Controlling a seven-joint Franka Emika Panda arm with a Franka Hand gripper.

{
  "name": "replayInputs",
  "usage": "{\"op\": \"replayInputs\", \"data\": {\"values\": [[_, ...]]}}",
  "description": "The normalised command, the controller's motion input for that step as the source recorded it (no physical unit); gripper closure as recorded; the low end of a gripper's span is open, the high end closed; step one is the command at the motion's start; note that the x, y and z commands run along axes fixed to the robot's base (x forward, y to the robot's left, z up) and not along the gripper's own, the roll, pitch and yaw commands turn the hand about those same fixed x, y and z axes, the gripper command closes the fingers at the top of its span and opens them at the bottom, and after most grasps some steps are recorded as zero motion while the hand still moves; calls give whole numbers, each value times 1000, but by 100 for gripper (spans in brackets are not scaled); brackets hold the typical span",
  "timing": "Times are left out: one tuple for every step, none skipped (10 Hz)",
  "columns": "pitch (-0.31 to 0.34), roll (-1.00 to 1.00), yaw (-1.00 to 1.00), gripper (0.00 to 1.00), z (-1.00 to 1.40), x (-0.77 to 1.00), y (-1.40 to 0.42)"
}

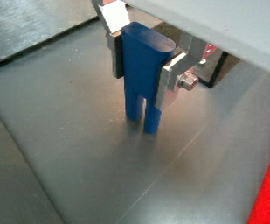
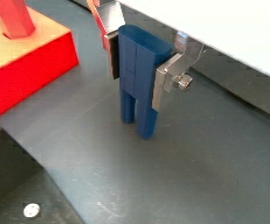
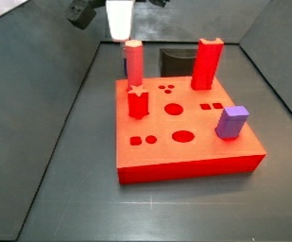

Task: Pick up the square-circle object. Move up. Rotate the square-circle object. Move to above the board. Insert the square-circle object.
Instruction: Move to above the board.

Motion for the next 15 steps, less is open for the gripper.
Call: {"op": "replayInputs", "data": {"values": [[78,192,17,100,1000,56,-229],[94,198,41,100,1000,50,-216],[94,204,43,100,1000,48,-206],[95,211,43,100,1000,46,-196],[99,211,38,100,1000,44,-188],[98,201,35,100,1000,45,-182],[97,156,30,100,1000,44,-174],[97,127,26,100,1000,43,-161],[93,114,24,100,1000,43,-154],[93,109,25,100,1000,42,-151],[97,96,30,100,1000,44,-138],[99,87,30,100,1000,46,-127],[99,77,31,100,1000,44,-119],[96,64,35,100,1000,43,-110],[93,54,37,100,1000,41,-102]]}}
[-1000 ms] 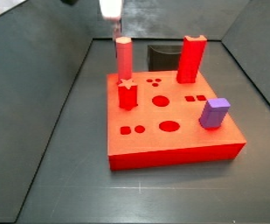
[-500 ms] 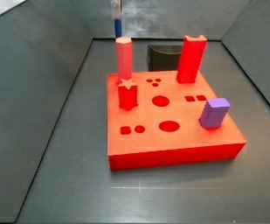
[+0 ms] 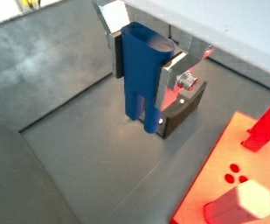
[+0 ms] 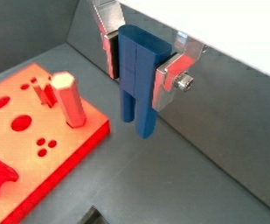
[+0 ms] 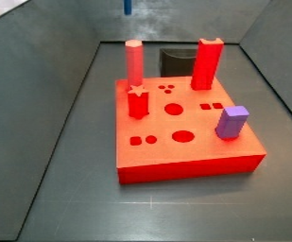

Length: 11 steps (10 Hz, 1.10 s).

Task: Pick up the square-circle object. Move up. Rotate the square-circle object. Move to above the board. Insert the square-circle object.
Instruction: Move to above the board.

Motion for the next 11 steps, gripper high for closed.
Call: {"op": "replayInputs", "data": {"values": [[93,44,39,100,891,36,-79],[94,34,36,100,718,29,-52],[94,23,37,100,491,22,-33],[95,15,37,100,320,18,-28],[37,-14,1000,100,151,119,-1000],[36,-12,1000,100,112,123,-1000],[42,-8,1000,100,118,135,-1000],[48,-14,1000,100,120,148,-1000],[56,-9,1000,100,121,159,-1000],[60,-8,1000,100,124,166,-1000],[69,-11,1000,100,130,189,-1000]]}}
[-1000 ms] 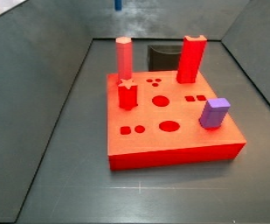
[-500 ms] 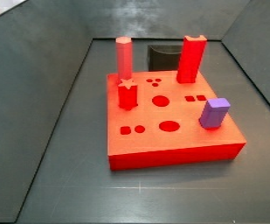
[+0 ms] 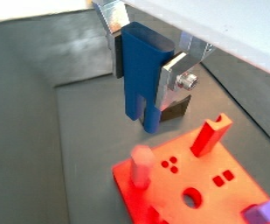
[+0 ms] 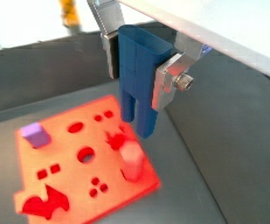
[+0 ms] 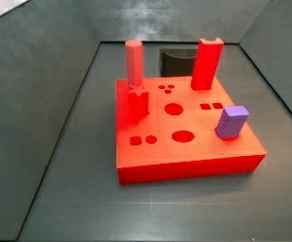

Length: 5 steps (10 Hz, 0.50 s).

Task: Pick up the square-circle object. Move up. Rotate the square-circle object. Move to above the board. Insert the square-circle object.
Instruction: Move to above the board.

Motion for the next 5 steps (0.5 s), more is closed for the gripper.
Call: {"op": "replayInputs", "data": {"values": [[72,-11,1000,100,131,201,-1000],[84,-4,1000,100,111,188,-796],[91,-2,1000,100,86,166,-588],[99,3,1000,100,51,126,-301],[103,9,1000,100,32,81,-173]]}}
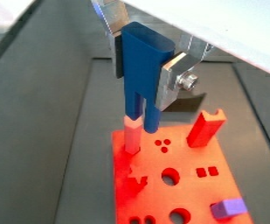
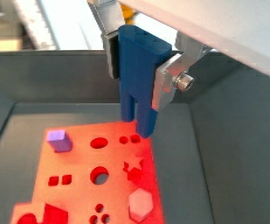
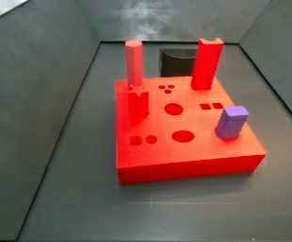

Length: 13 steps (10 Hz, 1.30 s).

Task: Pick up the square-circle object. Move up. Rotate the square-circle object. Move to above the board. Insert the square-circle object.
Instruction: Move to above the board, then insert the square-circle object.

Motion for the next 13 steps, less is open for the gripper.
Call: {"op": "replayInputs", "data": {"values": [[110,12,1000,100,31,65,-119],[117,14,1000,100,29,62,-93],[135,18,1000,100,25,61,-66],[150,21,1000,100,22,64,-54],[180,27,1000,100,22,66,-47],[195,31,1000,100,22,68,-44],[241,41,1000,100,19,68,-41],[234,46,756,100,27,66,-37],[200,44,513,100,20,71,-34],[177,42,380,100,15,71,-32],[0,-17,0,100,0,0,0],[-41,0,143,100,-243,140,-234],[-103,0,534,100,-717,257,-551]]}}
